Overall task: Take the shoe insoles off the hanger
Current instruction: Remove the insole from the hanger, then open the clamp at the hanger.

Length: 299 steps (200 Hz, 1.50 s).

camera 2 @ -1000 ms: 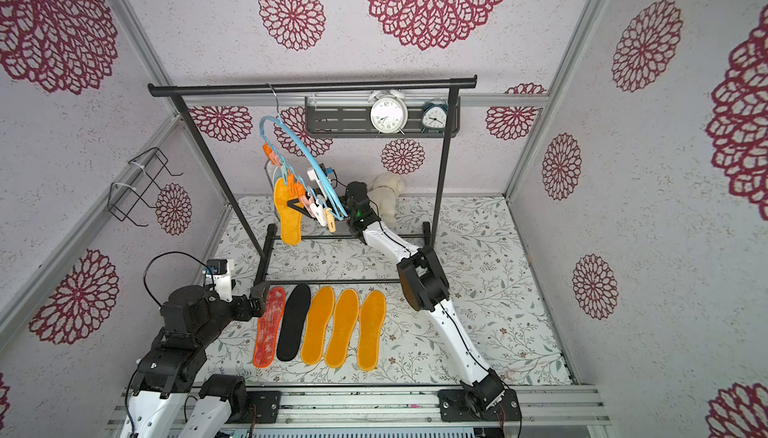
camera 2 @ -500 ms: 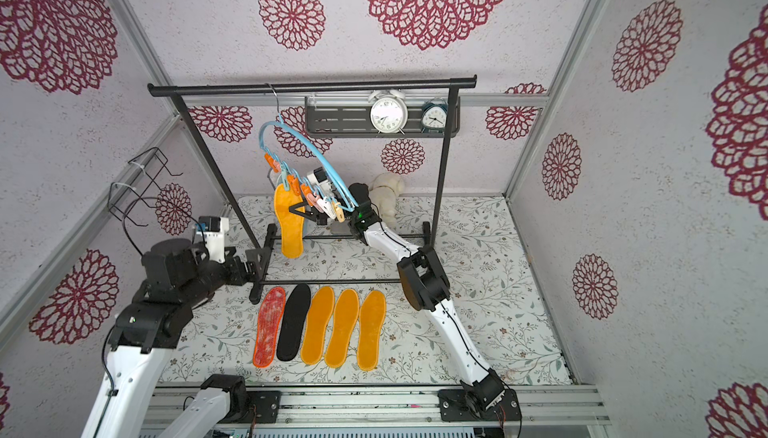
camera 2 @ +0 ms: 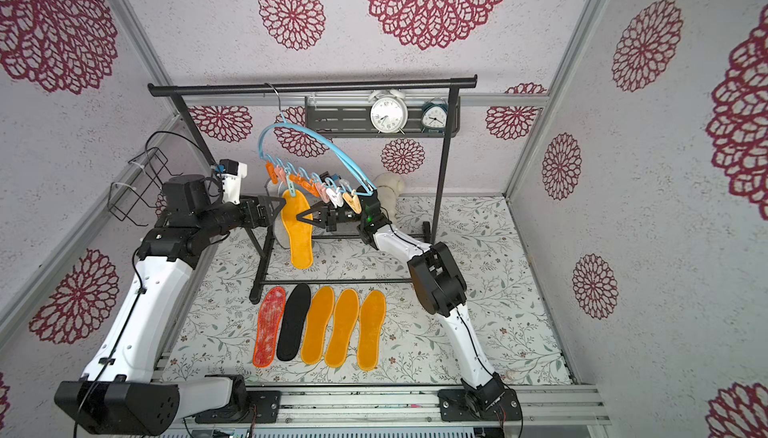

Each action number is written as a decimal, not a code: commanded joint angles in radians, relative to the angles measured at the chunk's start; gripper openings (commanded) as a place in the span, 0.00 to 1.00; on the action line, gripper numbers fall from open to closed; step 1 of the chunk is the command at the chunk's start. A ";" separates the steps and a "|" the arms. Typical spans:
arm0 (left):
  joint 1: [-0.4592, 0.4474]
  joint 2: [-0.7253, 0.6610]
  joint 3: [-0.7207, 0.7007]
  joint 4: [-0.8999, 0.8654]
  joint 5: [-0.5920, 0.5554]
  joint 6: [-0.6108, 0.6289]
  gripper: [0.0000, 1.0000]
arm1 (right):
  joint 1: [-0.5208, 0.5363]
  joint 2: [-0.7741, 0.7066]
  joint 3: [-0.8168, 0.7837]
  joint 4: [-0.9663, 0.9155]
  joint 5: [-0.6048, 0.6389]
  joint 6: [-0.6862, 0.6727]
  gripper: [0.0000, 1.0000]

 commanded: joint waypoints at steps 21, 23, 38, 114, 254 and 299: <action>0.006 0.086 0.069 0.113 0.154 -0.026 0.93 | -0.003 -0.089 -0.029 0.050 -0.035 -0.011 0.00; 0.006 0.089 0.070 0.116 0.156 -0.026 0.93 | -0.003 -0.089 -0.030 0.051 -0.035 -0.010 0.00; 0.006 0.117 0.087 0.120 0.170 -0.029 0.92 | -0.003 -0.097 -0.042 0.057 -0.036 -0.007 0.00; 0.006 0.199 0.129 0.152 0.212 -0.038 0.80 | -0.002 -0.100 -0.045 0.106 -0.059 0.048 0.00; 0.007 0.212 0.131 0.231 0.251 -0.097 0.20 | -0.009 -0.153 -0.135 -0.063 0.031 -0.080 0.00; 0.007 0.211 0.138 0.224 0.239 -0.099 0.17 | -0.017 -0.265 -0.297 -0.290 0.192 -0.227 0.00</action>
